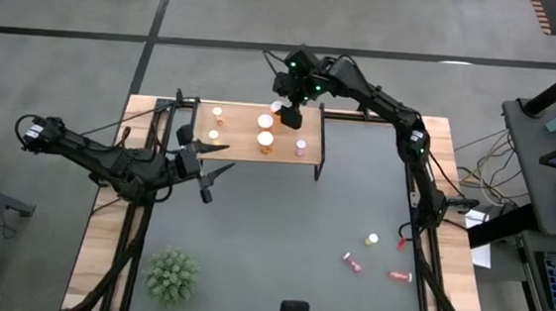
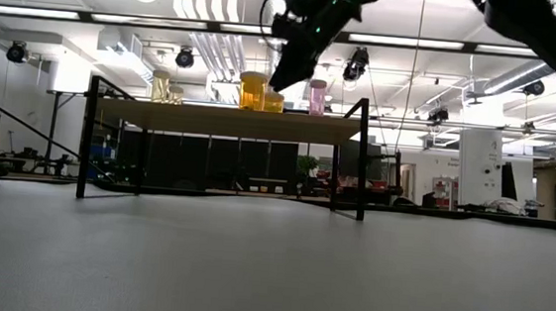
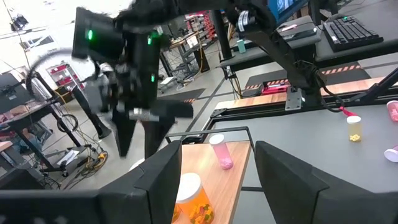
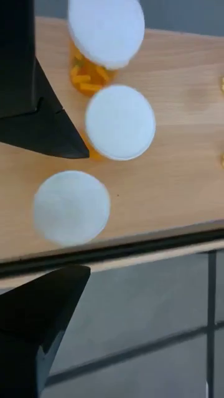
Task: Pick and place medicine bottles onto shelf by color
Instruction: Put the orange pill bottle on the shelf aligned with the orange pill bottle, then adjust the orange pill bottle on the shelf
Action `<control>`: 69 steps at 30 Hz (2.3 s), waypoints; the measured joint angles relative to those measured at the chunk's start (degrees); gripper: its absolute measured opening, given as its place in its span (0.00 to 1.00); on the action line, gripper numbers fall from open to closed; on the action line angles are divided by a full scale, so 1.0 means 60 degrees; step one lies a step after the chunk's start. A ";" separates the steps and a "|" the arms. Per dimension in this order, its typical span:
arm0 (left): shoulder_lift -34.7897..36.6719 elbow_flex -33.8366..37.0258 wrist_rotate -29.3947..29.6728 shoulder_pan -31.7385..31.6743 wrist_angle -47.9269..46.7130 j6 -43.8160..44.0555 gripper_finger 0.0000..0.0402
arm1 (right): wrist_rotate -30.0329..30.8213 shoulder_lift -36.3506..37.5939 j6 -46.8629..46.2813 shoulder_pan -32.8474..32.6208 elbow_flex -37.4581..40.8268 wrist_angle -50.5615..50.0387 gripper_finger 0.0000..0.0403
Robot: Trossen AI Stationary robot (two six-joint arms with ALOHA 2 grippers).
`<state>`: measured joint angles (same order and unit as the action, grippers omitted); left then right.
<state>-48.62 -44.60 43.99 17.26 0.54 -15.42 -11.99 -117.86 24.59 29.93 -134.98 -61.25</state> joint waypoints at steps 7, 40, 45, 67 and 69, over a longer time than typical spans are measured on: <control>0.0000 0.0000 -0.0004 0.0003 -0.0004 -0.0004 0.47 | 0.0561 0.0505 0.0301 0.0132 -0.0014 -0.0933 0.61; 0.0000 0.0002 -0.0004 0.0002 -0.0015 -0.0011 0.47 | 0.0492 -0.0388 -0.0525 0.0073 0.0117 -0.0264 0.09; 0.0000 0.0000 -0.0004 0.0001 -0.0015 -0.0011 0.47 | 0.0492 -0.0502 -0.0531 0.0007 0.0123 0.0157 0.09; -0.0210 0.0004 -0.0007 0.0004 -0.0057 0.0007 0.47 | 0.0511 0.0156 -0.1081 -0.0116 0.0090 -0.0221 0.09; -0.0368 0.0004 -0.0007 0.0000 -0.0018 -0.0005 0.47 | 0.0492 0.0333 -0.1119 -0.0256 0.0077 -0.0520 0.09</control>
<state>-50.83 -44.58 43.94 17.26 0.43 -15.45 -9.04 -115.86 17.88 28.40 -134.52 -64.37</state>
